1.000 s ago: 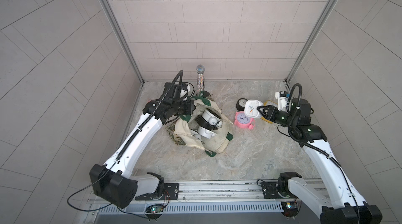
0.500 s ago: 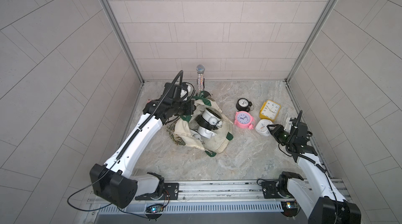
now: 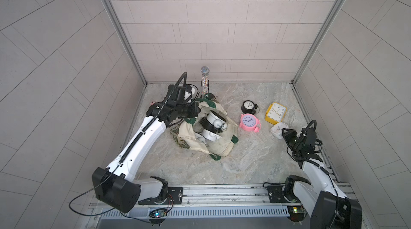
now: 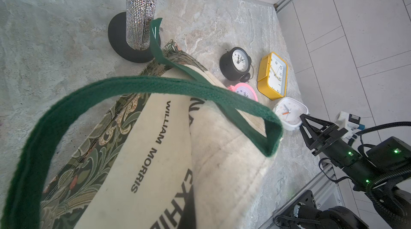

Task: Take the alarm clock out of the canvas bag
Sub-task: Place the alarm at the center of the board.

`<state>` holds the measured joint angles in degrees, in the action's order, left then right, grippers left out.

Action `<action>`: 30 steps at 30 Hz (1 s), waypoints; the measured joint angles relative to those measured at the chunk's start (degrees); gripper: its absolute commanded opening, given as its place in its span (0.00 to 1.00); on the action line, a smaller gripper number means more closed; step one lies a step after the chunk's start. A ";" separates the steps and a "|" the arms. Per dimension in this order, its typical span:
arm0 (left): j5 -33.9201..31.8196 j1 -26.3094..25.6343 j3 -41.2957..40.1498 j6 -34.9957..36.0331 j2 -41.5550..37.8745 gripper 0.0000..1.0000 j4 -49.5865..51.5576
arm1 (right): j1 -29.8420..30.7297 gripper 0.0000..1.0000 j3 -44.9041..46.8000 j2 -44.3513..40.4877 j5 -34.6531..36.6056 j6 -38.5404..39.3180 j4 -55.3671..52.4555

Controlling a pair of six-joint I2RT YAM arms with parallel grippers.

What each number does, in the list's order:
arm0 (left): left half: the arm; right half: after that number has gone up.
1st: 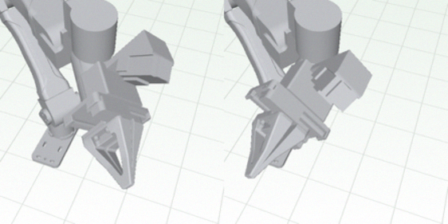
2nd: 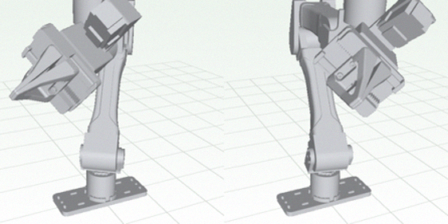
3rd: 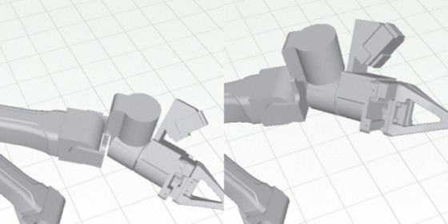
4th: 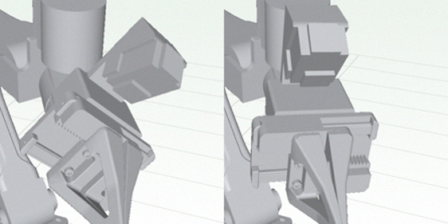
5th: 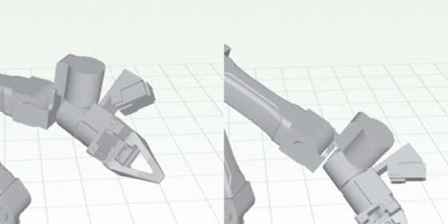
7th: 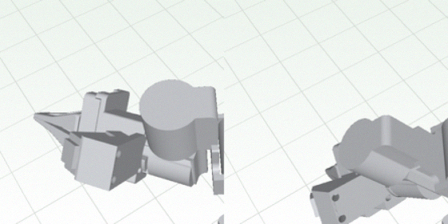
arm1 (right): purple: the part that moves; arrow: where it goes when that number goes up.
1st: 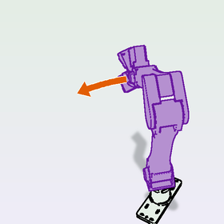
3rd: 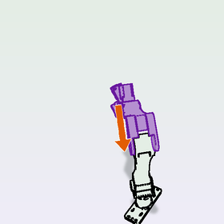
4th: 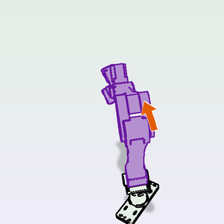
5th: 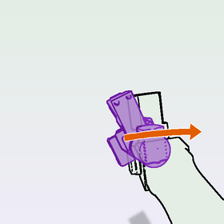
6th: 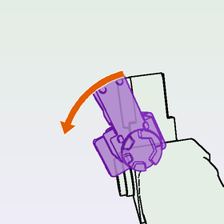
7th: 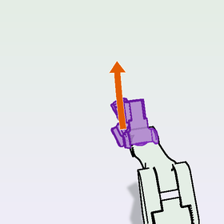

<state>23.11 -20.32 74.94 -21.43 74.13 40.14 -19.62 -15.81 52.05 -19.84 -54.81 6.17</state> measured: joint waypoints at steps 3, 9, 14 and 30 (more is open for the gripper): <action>0.02 0.00 0.00 -0.04 0.00 0.00 0.00 | -0.07 0.36 -0.85 2.47 0.15 -0.92 1.38; 0.04 0.07 0.00 -0.15 0.00 0.00 0.00 | -0.07 0.37 -3.17 9.20 -0.31 -3.06 5.66; 0.09 0.07 0.00 -0.15 0.02 0.00 0.00 | -0.11 0.37 -5.05 17.27 -2.73 -5.60 12.87; 0.04 0.44 0.00 -0.13 0.02 0.00 0.02 | -1.49 0.60 -6.49 28.61 -8.17 -8.83 18.27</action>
<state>23.16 -19.88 74.94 -21.56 74.15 40.16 -21.10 -22.31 80.66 -28.01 -63.64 24.45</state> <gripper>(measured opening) 0.056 0.587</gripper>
